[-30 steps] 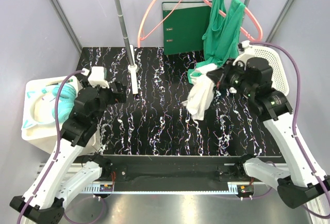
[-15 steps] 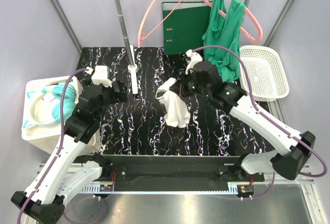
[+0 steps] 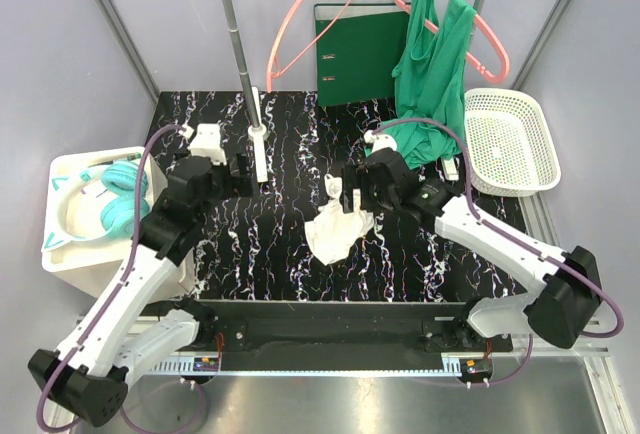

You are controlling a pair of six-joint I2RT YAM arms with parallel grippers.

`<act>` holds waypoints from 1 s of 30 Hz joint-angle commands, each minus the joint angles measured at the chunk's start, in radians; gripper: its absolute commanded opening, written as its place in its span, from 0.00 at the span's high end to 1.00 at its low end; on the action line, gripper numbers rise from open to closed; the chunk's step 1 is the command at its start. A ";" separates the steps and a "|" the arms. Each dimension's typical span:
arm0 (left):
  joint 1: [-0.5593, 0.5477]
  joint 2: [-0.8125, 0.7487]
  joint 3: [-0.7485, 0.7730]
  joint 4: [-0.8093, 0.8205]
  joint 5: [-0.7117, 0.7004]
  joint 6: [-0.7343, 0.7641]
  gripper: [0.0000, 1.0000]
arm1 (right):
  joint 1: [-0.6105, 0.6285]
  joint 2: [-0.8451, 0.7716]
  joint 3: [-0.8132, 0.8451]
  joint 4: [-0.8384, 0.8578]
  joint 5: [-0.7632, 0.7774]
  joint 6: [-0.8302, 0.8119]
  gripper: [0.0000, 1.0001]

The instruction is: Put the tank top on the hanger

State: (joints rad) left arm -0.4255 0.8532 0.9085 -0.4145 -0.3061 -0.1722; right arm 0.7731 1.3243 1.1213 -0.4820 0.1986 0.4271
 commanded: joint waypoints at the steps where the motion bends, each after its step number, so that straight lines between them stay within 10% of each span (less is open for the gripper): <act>1: -0.036 0.052 0.046 -0.007 0.056 -0.117 0.01 | -0.003 0.035 -0.063 -0.001 0.047 0.053 0.05; 13: -0.167 0.486 -0.024 0.341 0.229 -0.388 0.01 | -0.147 0.190 -0.087 0.102 -0.082 0.032 0.12; 30: -0.167 1.168 0.628 0.111 0.133 -0.181 0.40 | -0.152 0.003 -0.239 0.108 -0.120 0.096 0.12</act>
State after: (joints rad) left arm -0.5919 1.9366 1.4162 -0.2142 -0.1333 -0.4095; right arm 0.6209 1.4029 0.8875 -0.4015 0.0963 0.4984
